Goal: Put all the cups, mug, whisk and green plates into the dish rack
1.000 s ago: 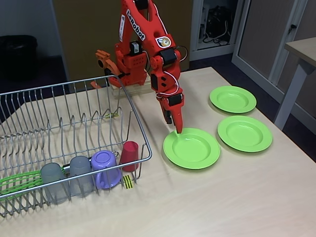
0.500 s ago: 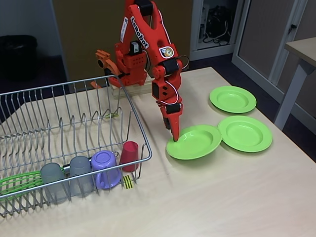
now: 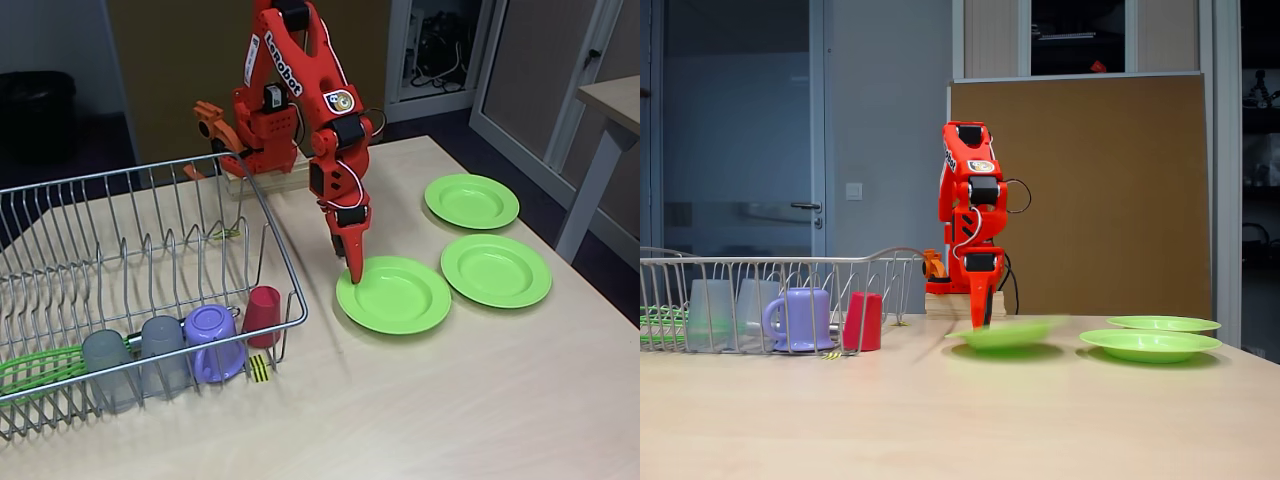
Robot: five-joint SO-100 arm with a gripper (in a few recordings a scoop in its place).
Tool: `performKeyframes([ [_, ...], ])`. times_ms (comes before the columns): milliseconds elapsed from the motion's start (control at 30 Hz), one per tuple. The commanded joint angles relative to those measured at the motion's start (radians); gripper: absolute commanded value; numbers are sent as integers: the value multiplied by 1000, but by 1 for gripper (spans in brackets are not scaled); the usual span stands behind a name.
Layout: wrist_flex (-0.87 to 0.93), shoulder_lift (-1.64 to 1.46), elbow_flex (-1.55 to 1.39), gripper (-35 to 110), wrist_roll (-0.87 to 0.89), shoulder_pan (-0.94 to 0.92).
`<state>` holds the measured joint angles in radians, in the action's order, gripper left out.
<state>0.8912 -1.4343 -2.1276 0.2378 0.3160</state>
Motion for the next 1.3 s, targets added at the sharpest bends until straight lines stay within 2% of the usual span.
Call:
performKeyframes([
  [0,75,-83,37,37,12,11],
  [333,169,-118,97,37,61,72],
  [633,66,0,92,38,172,175],
  [1267,-17,232,196,30,183,141],
])
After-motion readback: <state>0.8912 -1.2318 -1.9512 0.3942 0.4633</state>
